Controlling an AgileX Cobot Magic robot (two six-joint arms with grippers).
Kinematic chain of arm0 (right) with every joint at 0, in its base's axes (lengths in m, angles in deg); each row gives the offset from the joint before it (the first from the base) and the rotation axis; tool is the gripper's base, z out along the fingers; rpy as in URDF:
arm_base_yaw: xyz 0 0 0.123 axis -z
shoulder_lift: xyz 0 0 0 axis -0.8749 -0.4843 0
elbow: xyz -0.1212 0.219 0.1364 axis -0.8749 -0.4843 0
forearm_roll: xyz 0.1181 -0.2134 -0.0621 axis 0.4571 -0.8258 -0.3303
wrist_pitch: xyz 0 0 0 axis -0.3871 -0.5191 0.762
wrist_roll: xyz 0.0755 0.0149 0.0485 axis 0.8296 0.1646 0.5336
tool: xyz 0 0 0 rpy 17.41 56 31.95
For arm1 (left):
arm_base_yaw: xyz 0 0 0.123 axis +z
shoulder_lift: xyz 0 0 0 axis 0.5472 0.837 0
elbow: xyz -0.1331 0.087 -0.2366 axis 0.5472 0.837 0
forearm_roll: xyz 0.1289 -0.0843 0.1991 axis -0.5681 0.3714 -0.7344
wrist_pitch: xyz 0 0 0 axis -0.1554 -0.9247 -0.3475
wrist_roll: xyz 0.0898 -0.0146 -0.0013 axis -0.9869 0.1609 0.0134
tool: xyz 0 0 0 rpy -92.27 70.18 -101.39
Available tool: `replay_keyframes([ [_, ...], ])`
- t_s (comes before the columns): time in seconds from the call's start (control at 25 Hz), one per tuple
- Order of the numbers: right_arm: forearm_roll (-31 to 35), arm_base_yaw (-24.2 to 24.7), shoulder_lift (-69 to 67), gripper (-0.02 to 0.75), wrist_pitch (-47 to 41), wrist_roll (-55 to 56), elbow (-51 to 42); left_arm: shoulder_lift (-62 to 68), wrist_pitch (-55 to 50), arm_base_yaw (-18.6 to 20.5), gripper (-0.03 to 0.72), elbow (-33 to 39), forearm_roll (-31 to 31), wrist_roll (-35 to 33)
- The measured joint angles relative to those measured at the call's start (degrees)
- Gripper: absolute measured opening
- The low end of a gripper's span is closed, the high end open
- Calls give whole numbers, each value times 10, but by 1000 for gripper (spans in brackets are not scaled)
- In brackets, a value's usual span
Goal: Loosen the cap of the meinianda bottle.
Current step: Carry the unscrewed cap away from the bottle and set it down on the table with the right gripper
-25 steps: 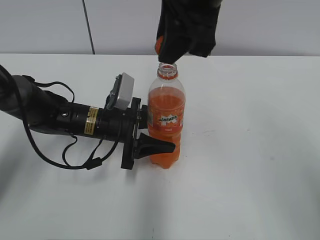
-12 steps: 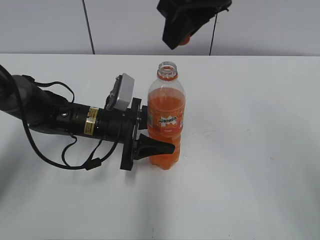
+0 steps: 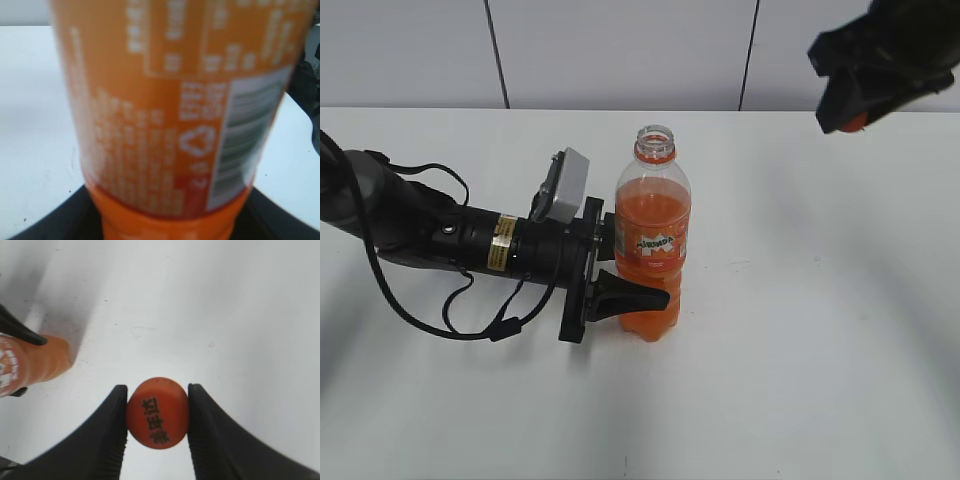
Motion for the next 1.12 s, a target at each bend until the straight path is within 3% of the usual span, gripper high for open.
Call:
replay_keyframes([
  [0.24,44,96,25,274,129,17,-185,0,0,0,395,0,0,1],
  [0.48,52,146,18,274,281,39,-338,0,1,0,395,0,0,1],
  [1.12,53,149,-101,274,379,44,-364,0,1,0,395,0,0,2],
])
